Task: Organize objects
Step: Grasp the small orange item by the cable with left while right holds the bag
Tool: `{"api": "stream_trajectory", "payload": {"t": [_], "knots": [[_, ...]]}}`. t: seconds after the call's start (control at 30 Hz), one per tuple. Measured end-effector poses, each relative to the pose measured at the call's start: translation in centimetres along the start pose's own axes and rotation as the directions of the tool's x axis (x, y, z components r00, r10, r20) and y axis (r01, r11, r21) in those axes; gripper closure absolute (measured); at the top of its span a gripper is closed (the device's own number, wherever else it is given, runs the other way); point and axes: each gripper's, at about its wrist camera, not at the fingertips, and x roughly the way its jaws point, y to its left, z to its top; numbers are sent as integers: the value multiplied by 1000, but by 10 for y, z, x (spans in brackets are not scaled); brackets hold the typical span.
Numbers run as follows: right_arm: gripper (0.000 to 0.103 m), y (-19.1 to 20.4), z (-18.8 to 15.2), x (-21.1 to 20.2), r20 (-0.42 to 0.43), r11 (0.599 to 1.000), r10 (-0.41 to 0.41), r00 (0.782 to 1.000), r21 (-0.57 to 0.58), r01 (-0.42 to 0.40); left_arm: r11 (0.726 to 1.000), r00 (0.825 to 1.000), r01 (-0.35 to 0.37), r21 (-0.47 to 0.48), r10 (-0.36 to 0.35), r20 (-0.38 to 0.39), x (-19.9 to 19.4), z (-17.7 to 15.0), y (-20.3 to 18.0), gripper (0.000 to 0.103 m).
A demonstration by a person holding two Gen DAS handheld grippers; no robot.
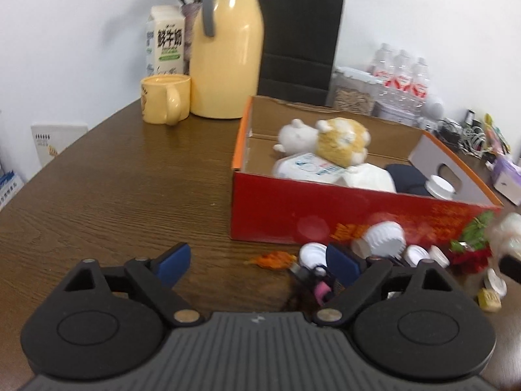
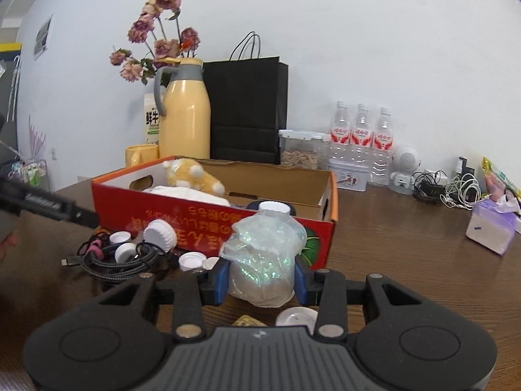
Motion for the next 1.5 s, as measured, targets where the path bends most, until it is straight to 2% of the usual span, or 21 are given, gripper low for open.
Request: {"api": "stream_trajectory", "payload": {"t": [0.07,0.23,0.33,0.4,0.43,0.5,0.53,0.6,0.7,1.07,1.5], "knots": [[66,3,0,1,-1,1000,2,1000,3,-2,1000,1000,-5,-18,5,-20,8,4,3,15],[66,7,1,4,-9,1000,-12,1000,6,12,999,997,-19,-50,15,-81,28,7,7,24],[66,6,1,5,-13,1000,-16,1000,11,16,999,997,-24,-47,21,-74,31,6,6,28],[66,4,1,5,-15,1000,-16,1000,13,16,999,997,-34,-39,32,-64,31,5,5,41],[66,4,1,5,-16,1000,-16,1000,13,16,998,997,-42,-36,40,-59,30,4,4,45],[66,4,1,6,-18,1000,-16,1000,12,16,998,997,-59,-30,58,-47,29,3,3,68],[66,4,1,6,-18,1000,-16,1000,12,17,998,997,-67,-19,67,-42,29,2,2,73],[66,4,1,6,-19,1000,-17,1000,10,17,997,997,-72,1,72,-32,28,-1,-1,93],[66,4,1,7,-20,1000,-19,1000,9,19,997,998,-66,31,66,-14,26,-5,-6,101],[66,2,1,4,-4,1000,-21,1000,15,21,1000,998,-27,11,26,62,6,-11,0,102],[66,3,2,2,7,1000,-25,1000,13,25,1000,994,24,15,-26,106,-19,-17,7,102]]}}
